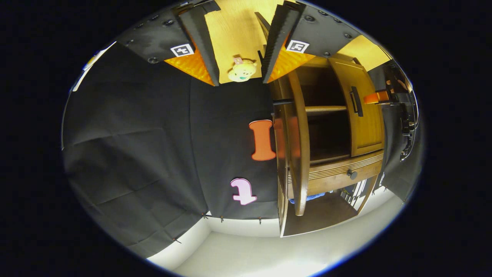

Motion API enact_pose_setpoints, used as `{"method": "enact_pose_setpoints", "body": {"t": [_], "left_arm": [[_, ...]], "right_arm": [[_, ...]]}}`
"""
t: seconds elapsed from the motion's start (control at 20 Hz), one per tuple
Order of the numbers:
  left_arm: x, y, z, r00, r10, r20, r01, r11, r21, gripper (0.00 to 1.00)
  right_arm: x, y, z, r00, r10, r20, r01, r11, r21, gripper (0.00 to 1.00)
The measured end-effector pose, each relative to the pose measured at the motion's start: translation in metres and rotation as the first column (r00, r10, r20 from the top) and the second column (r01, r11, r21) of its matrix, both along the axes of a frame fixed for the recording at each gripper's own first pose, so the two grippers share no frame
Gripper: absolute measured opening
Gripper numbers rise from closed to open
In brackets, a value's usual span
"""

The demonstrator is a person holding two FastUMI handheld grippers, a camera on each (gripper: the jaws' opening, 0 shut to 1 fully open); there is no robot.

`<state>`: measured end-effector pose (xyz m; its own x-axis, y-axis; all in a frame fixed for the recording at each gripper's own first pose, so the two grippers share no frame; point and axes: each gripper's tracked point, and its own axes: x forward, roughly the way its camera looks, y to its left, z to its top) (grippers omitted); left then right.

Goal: Open the right door of the double-door shoe cabinet with the right hand, and open the left door with the left hand.

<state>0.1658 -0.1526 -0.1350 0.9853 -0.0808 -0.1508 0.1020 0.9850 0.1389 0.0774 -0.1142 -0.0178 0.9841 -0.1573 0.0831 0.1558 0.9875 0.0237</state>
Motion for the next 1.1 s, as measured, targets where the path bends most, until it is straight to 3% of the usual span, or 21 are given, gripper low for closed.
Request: {"method": "enact_pose_setpoints", "body": {"t": [0.05, 0.1, 0.2, 0.25, 0.35, 0.75, 0.9, 1.1], "left_arm": [[0.005, 0.003, -0.001, 1.000, 0.007, 0.004, -0.007, 1.000, 0.008, 0.92], [0.011, 0.005, -0.002, 1.000, 0.016, 0.008, -0.016, 1.000, 0.017, 0.92], [0.022, 0.011, -0.006, 0.999, 0.030, 0.009, -0.031, 0.999, 0.025, 0.92], [0.026, 0.012, -0.008, 0.999, 0.032, 0.007, -0.032, 0.999, 0.020, 0.92], [0.036, 0.013, -0.013, 0.999, 0.036, 0.004, -0.036, 0.999, 0.012, 0.95], [0.063, 0.015, -0.025, 0.999, 0.046, -0.023, -0.046, 0.999, -0.005, 0.91], [0.069, 0.019, -0.025, 0.998, 0.057, -0.011, -0.057, 0.998, 0.012, 0.74], [0.072, 0.015, -0.027, 0.999, 0.045, -0.016, -0.045, 0.999, -0.005, 0.70]], "right_arm": [[-0.001, -0.003, 0.002, 1.000, -0.007, 0.008, 0.007, 1.000, 0.008, 0.74], [-0.001, -0.006, 0.002, 1.000, -0.013, 0.014, 0.012, 1.000, 0.010, 0.85], [-0.003, -0.013, 0.003, 0.999, -0.033, 0.022, 0.033, 0.999, 0.005, 0.85], [-0.002, -0.013, 0.004, 0.999, -0.038, 0.024, 0.038, 0.999, 0.002, 0.96], [-0.002, -0.010, 0.005, 0.999, -0.035, 0.029, 0.035, 0.999, 0.005, 0.97], [-0.004, -0.012, 0.004, 0.998, -0.051, 0.026, 0.051, 0.999, 0.010, 0.98], [-0.006, -0.016, 0.005, 0.998, -0.062, 0.034, 0.061, 0.998, 0.017, 0.98], [-0.005, -0.018, 0.004, 0.997, -0.065, 0.030, 0.065, 0.998, 0.029, 0.98]]}}
